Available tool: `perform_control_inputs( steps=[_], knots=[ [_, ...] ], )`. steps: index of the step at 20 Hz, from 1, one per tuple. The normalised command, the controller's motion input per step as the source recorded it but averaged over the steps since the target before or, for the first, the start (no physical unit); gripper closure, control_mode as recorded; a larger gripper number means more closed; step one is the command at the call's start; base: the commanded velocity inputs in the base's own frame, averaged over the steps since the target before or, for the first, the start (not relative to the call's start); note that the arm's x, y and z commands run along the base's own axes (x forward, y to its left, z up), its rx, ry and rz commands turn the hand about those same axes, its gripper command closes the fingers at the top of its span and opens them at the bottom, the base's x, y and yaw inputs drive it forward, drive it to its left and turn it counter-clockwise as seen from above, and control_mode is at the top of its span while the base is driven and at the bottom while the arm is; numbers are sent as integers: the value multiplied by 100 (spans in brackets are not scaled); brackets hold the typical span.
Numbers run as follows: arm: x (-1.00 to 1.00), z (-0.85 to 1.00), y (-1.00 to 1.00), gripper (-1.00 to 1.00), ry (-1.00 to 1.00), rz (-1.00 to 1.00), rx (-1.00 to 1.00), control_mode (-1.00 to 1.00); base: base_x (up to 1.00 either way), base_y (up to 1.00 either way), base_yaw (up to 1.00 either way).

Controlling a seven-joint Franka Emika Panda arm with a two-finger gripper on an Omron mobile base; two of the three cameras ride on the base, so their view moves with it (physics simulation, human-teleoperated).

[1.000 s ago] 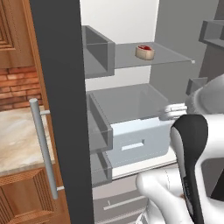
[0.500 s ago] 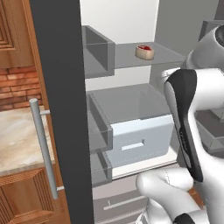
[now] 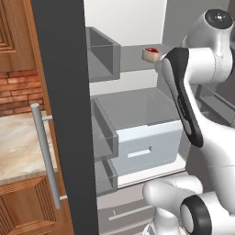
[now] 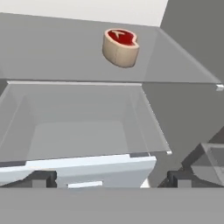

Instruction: Gather the onion and eggplant from the fridge and place them on a tray on the dining counter. Then gather the chicken drumstick and steak from the fridge and place them on the other tray.

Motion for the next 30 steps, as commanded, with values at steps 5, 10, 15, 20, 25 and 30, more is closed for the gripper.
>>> perform_control_inputs(
  steps=[5,10,15,20,25,30],
  knots=[
    [80,3,-3,-100,0,0,0,-100,0,0,0],
    [73,0,-8,-100,0,0,0,-100,0,0,0],
    [61,4,-19,-100,0,0,0,-100,0,0,0],
    [70,0,-4,-100,0,0,0,-100,0,0,0],
    [63,0,0,-100,0,0,0,-100,0,0,0],
    [52,0,-5,-100,3,0,0,-100,0,0,0]
  ],
)
